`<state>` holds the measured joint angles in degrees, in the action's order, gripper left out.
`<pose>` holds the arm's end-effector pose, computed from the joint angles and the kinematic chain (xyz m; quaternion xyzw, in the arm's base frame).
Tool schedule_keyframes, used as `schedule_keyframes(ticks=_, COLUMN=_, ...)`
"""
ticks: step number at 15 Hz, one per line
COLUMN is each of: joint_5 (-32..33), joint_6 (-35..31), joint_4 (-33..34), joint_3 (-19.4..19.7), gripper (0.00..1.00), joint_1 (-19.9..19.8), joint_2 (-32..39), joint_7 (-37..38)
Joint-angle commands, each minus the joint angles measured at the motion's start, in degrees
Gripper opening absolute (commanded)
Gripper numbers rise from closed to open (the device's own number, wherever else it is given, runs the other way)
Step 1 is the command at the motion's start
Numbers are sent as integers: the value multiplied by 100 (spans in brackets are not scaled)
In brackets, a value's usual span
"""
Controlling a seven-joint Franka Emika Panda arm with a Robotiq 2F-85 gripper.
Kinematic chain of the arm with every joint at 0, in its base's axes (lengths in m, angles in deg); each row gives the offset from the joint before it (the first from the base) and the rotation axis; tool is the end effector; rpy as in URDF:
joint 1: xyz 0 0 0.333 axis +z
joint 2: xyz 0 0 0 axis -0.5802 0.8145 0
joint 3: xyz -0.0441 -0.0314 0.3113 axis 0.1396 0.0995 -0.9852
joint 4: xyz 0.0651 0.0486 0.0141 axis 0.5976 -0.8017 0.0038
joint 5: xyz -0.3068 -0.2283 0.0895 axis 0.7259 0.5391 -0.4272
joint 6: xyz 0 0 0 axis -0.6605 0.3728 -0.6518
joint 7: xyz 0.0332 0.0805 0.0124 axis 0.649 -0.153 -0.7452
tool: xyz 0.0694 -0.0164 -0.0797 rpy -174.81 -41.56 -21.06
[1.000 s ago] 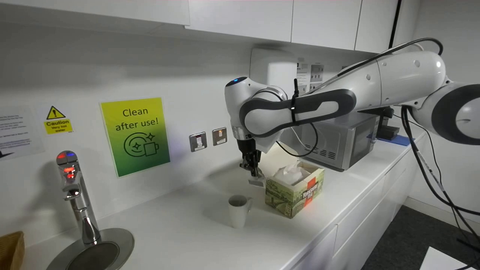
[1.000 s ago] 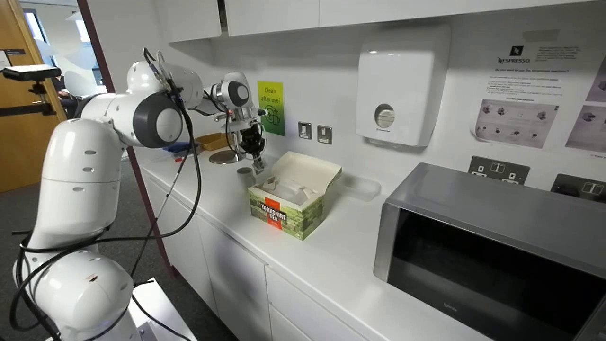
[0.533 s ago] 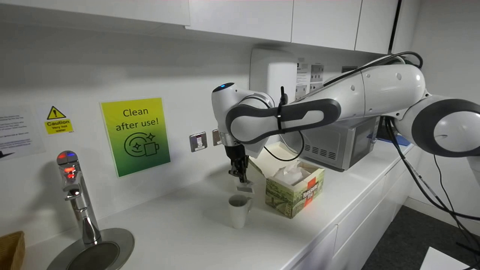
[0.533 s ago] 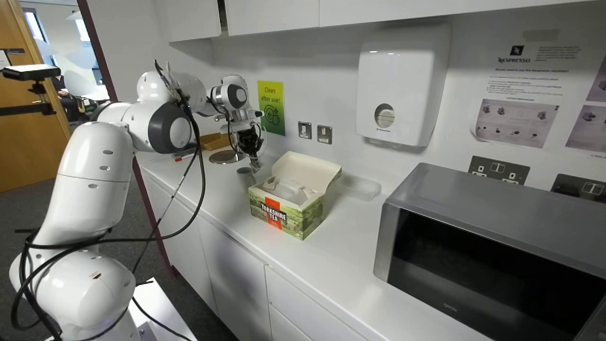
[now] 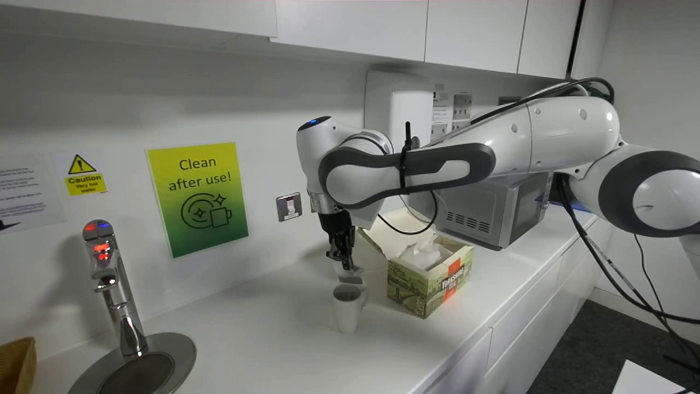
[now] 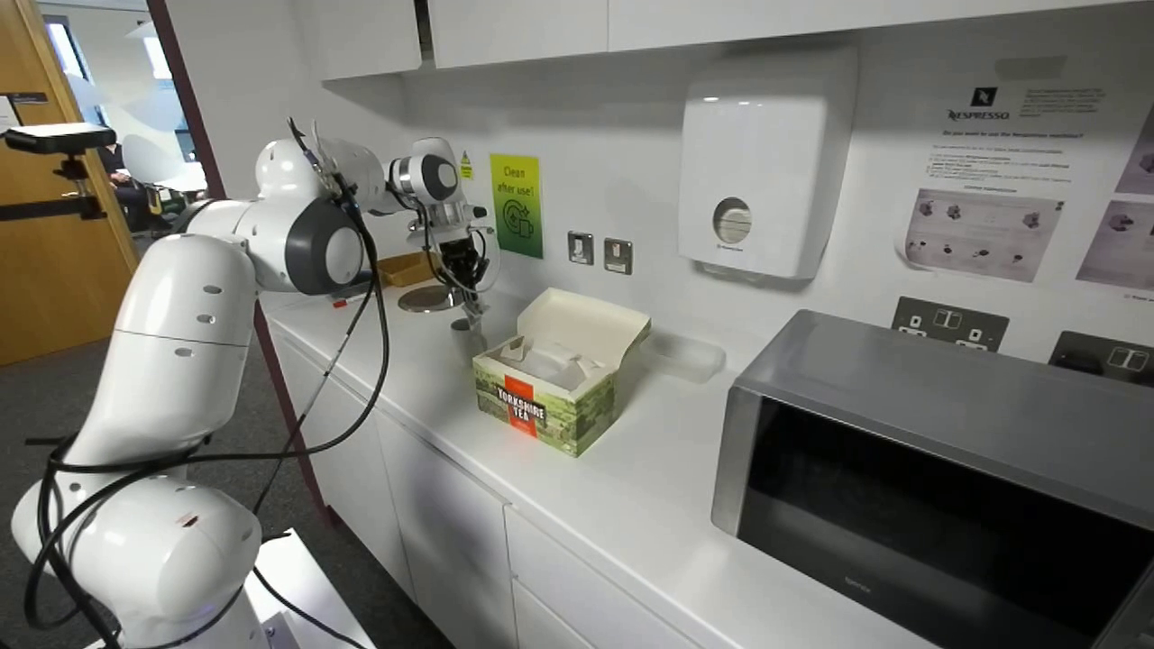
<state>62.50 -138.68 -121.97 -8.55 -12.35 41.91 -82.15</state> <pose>0.6246 0.3335 0.4681 0.9556 0.2741 -0.0136 0.1070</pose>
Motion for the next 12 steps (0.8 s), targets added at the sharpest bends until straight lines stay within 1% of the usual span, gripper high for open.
schedule_keyframes(ticks=1, joint_5=-111, joint_6=318, joint_4=393, joint_3=-32, gripper=1, joint_1=60, joint_2=178, joint_7=-249)
schedule_keyframes(ticks=7, joint_5=-161, joint_6=434, joint_4=500, joint_3=-115, gripper=1, joint_1=116, joint_2=350, joint_7=-302)
schedule_keyframes(ticks=8, joint_5=-193, joint_6=474, joint_4=570, joint_3=-81, gripper=1, joint_1=159, joint_2=406, joint_7=-318)
schedule_keyframes(ticks=12, joint_5=-279, joint_6=466, joint_4=573, joint_3=-137, gripper=1, joint_1=70, joint_2=479, joint_7=-322)
